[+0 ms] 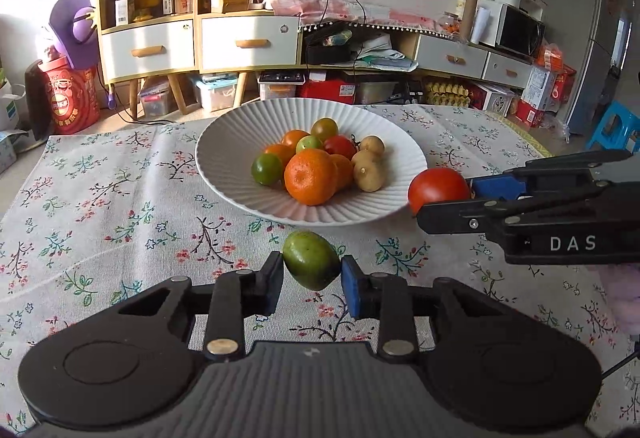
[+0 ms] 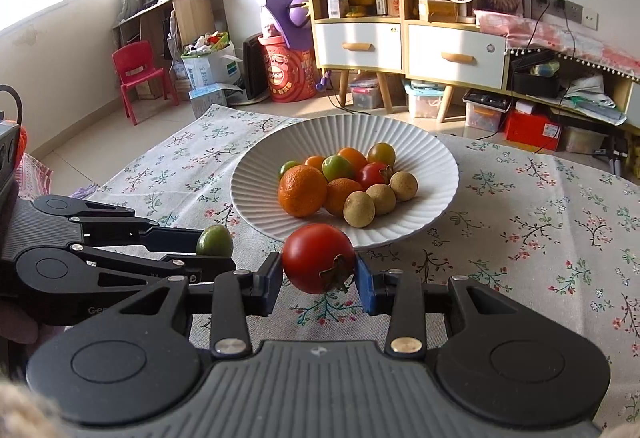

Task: Organize fruits
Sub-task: 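Carry the lime and red tomato in both tools over the bowl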

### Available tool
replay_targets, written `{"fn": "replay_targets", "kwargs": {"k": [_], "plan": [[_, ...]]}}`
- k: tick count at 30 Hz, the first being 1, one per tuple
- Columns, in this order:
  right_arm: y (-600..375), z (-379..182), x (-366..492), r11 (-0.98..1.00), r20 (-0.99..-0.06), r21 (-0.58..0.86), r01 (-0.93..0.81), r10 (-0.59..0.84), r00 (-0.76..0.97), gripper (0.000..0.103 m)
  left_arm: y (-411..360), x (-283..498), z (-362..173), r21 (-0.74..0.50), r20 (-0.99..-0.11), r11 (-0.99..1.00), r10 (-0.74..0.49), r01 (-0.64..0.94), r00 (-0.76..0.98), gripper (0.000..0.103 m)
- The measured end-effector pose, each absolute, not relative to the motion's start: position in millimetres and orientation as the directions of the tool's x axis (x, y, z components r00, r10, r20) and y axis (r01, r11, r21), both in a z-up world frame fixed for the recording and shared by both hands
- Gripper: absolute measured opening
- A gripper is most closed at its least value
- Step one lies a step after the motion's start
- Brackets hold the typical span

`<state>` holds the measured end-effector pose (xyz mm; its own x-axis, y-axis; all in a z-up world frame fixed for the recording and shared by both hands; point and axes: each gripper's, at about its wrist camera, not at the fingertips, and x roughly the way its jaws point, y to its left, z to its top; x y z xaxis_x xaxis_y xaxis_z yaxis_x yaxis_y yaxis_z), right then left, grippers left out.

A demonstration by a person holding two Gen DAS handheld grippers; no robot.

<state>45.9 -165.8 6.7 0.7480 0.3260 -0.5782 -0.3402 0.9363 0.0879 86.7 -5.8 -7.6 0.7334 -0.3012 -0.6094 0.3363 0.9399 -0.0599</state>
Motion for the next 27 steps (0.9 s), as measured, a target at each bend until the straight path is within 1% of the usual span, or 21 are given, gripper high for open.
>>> {"fn": "replay_targets", "kwargs": {"k": [6, 10, 16, 21, 27], "plan": [[-175.1, 11.2, 61.7, 0.951, -0.562, 0.081, -0.297, 0.290, 0.774, 0.036, -3.0, 99.4, 5.4, -0.072, -0.583, 0.941, -0.309, 0.331, 0.752, 0.029], [-180.1, 15.5, 76.2, 0.956, -0.556, 0.091, -0.278, 0.280, 0.783, 0.036, 0.4, 119.6, 12.3, -0.116, -0.585, 0.940, -0.326, 0.322, 0.742, 0.029], [-181.5, 13.9, 101.6, 0.965, -0.556, 0.058, -0.257, 0.245, 0.794, 0.036, 2.6, 149.3, 12.8, -0.132, -0.575, 0.941, -0.328, 0.310, 0.750, 0.029], [-182.8, 7.3, 118.6, 0.969, -0.559, 0.044, -0.243, 0.225, 0.798, 0.036, 6.6, 174.8, 12.3, -0.200, -0.572, 0.940, -0.340, 0.275, 0.747, 0.029], [-187.1, 1.7, 131.8, 0.972, -0.570, 0.034, -0.231, 0.209, 0.795, 0.036, 7.1, 200.9, 5.2, -0.228, -0.591, 0.943, -0.331, 0.241, 0.735, 0.029]]}}
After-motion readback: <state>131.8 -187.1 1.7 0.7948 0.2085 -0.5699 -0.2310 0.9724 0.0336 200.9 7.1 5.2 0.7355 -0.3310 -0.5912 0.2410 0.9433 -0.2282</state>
